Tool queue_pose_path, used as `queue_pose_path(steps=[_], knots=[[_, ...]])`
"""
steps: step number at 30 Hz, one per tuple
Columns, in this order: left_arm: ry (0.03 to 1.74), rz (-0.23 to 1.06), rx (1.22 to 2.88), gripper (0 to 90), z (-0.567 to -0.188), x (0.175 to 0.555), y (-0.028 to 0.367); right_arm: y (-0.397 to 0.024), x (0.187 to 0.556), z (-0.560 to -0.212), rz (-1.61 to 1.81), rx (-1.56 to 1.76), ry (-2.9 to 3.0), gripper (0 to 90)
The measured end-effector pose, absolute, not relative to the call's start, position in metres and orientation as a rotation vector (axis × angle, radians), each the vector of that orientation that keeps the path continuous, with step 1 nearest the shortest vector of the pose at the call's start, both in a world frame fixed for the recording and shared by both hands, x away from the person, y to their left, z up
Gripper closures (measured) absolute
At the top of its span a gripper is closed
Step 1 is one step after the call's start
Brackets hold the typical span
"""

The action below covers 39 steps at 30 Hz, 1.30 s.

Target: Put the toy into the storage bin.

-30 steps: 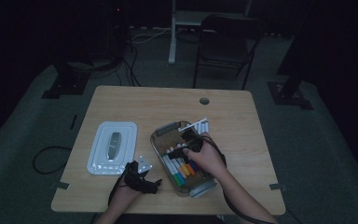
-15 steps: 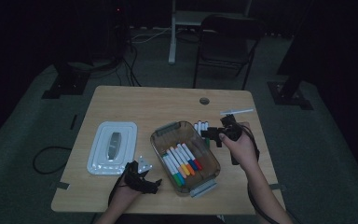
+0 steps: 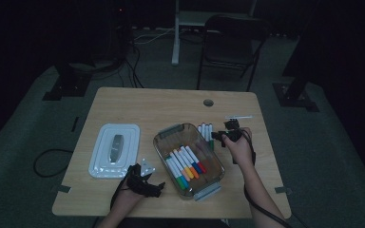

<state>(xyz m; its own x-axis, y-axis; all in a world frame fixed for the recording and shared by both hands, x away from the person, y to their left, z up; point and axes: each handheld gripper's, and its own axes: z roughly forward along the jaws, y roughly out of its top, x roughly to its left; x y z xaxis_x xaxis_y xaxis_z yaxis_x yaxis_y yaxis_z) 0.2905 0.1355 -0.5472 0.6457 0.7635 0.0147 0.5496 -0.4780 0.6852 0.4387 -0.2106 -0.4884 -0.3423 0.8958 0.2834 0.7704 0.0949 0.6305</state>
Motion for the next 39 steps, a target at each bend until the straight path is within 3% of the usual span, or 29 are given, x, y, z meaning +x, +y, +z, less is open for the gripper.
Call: queue_pose_path(steps=[17, 21, 23, 34, 39], knots=[[1.016, 0.422, 2.205, 1.9, -0.547, 0.291, 0.135, -0.200, 0.469, -0.520, 0.902, 1.779, 2.199, 64.9], [1.017, 0.422, 2.205, 1.9, -0.547, 0.290, 0.135, -0.201, 0.470, -0.523, 0.850, 1.806, 2.165, 76.1], [1.017, 0.422, 2.205, 1.9, -0.547, 0.290, 0.135, -0.202, 0.470, -0.523, 0.836, 1.814, 2.153, 76.1], [1.016, 0.422, 2.207, 1.9, -0.547, 0.291, 0.136, -0.226, 0.448, -0.493, 0.974, 1.904, 2.079, 76.5], [1.016, 0.422, 2.206, 1.9, -0.547, 0.291, 0.135, -0.233, 0.427, -0.463, 1.110, 1.874, 2.063, 76.5]])
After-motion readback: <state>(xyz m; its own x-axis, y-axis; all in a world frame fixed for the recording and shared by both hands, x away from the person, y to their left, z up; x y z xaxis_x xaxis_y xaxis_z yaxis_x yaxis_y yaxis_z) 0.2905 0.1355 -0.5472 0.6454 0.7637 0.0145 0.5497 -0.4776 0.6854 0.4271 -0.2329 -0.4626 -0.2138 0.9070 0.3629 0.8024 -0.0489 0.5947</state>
